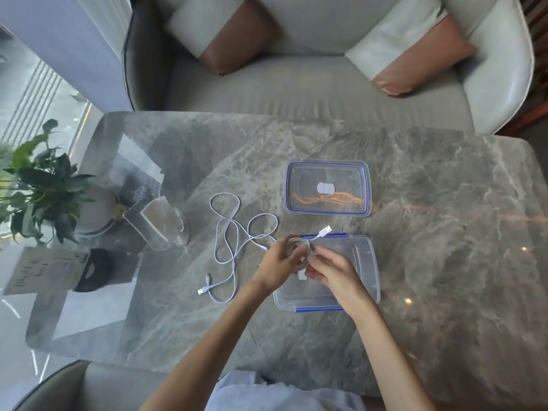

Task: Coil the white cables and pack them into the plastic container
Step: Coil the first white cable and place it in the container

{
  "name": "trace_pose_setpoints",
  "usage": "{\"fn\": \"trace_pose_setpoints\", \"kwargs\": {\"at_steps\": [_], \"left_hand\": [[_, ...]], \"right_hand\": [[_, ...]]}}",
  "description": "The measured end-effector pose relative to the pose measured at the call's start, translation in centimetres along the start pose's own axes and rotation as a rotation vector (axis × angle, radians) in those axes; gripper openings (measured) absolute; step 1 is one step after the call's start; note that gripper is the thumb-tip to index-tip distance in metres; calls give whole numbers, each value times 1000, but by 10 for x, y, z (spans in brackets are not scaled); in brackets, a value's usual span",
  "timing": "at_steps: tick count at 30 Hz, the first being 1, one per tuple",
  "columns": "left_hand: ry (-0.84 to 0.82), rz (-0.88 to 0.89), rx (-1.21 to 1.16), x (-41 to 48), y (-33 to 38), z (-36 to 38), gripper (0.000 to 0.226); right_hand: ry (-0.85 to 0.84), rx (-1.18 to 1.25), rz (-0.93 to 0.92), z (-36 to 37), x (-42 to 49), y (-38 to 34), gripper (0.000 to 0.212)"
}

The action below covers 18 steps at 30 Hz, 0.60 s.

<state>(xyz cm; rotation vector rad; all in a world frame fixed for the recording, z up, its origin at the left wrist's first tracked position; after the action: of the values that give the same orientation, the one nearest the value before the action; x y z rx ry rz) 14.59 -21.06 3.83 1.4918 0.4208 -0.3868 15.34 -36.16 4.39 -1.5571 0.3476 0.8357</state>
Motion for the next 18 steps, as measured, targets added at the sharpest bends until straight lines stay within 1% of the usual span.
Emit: {"fn": "trace_pose_setpoints", "kwargs": {"at_steps": [1,3,4,8,10,12,13,16,18], "left_hand": [[0,8,-40,-1,4,3,17],[17,8,-84,-1,11,6,16],[18,1,-102,-1,14,8,17],[-28,22,-89,-5,33,11,21],[-43,38,-45,-8,42,10,24],[-44,64,-3,-12,51,9,25],[-45,79,9,-14,57,10,25],[-62,105,-2,-20,71,11,22],[-97,103,-16,-22,79,13,25]], "right_hand": [[-2,31,-15,2,-4,-3,42],[36,67,-49,4,-9,-8,54],[61,62,-81,5,-11,-10,55],[98,98,-206,7,-18,-18,39],[66,173,-245,3,-20,-22,33],[14,252,-270,0,-23,-29,31],[6,252,-283,-2,-25,-34,30],[54,106,-346,-4,-32,-48,27],[92,37,-384,-4,-33,-54,22]]}}
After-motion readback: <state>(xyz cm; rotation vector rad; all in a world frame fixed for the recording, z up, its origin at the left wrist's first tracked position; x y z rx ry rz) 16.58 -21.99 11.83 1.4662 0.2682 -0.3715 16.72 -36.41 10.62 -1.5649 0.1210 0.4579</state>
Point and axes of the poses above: each hand's wrist, its own x-axis towards the middle knuckle, its own z-axis out of the palm, y = z × x, the point moved 2 cm from there along x, towards the middle knuckle, and after that the axes turned 13 degrees about -x, right-handed, at the moved point
